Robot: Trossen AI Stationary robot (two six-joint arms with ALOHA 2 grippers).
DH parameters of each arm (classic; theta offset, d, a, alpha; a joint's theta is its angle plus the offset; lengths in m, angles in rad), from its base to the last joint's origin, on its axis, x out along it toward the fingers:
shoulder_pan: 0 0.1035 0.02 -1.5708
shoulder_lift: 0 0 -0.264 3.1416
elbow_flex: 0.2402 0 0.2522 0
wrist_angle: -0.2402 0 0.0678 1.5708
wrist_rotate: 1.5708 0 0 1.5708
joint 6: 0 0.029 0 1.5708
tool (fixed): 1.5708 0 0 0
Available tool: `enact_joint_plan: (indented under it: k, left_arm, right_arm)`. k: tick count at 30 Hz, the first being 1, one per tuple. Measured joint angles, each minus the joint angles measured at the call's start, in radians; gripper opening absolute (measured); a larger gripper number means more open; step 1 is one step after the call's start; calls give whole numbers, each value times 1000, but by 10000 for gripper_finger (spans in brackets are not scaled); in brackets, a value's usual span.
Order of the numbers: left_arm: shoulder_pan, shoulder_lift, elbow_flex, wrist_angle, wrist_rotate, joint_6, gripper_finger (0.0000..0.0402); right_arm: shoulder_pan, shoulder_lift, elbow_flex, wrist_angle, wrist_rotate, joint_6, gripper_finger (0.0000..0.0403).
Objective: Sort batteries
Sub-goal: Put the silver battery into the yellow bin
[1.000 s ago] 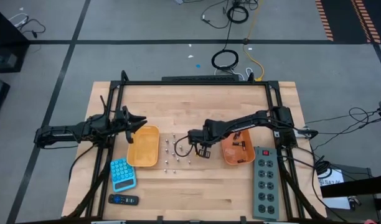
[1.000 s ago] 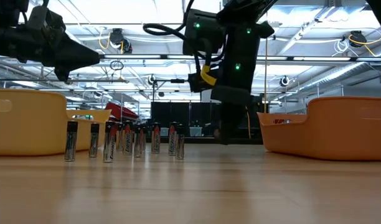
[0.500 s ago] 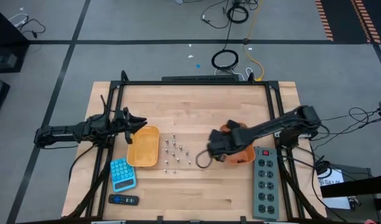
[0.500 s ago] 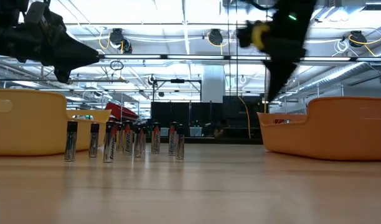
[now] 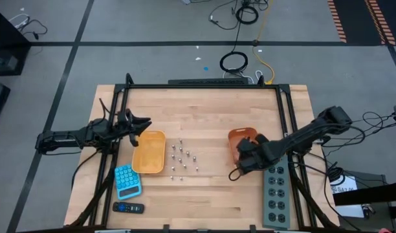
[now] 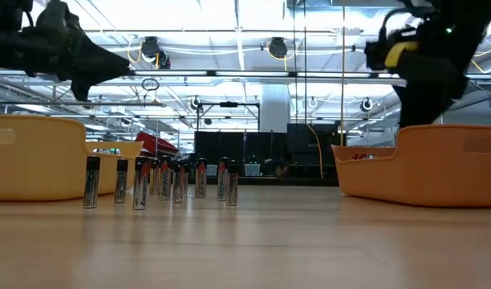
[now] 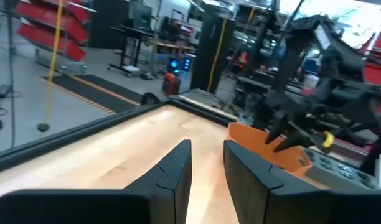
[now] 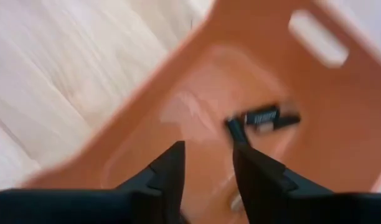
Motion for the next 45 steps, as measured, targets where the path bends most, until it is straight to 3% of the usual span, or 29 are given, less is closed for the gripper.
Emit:
enact_joint_plan:
  k: [3, 9, 14, 16, 20, 30, 34, 38, 42, 45]
  left_arm:
    - [0, 0, 0, 8, -31, 0, 103]
    - [0, 0, 0, 54, -77, -1, 102]
    - [2, 14, 5, 76, -23, -43, 102]
    - [6, 50, 24, 37, -21, -65, 102]
    - [38, 200, 97, -19, -39, -71, 102]
    - [58, 581, 354, 26, 37, 68, 102]
    - [28, 668, 367, 107, 68, 79, 102]
    - [-17, 739, 367, 179, 54, 78, 102]
    - [-72, 802, 367, 294, 4, 77, 102]
    - [-105, 840, 367, 373, -16, 72, 102]
  right_arm:
    - [0, 4, 12, 62, 133, -74, 136]
    - [-1, 51, 14, 300, 563, -357, 129]
    - [-3, 62, -49, 312, 884, -385, 128]
    - [-14, 57, -104, 308, 951, -343, 128]
    - [-46, 40, -172, 309, 969, -246, 128]
    - [-21, -74, -178, 323, 855, -394, 109]
    - [12, -170, -178, 417, 733, -589, 82]
    - [6, -295, -202, 555, 464, -822, 51]
    - [-70, -457, -341, 759, 168, -1010, 18]
    - [-152, -593, -447, 883, 9, -1067, 3]
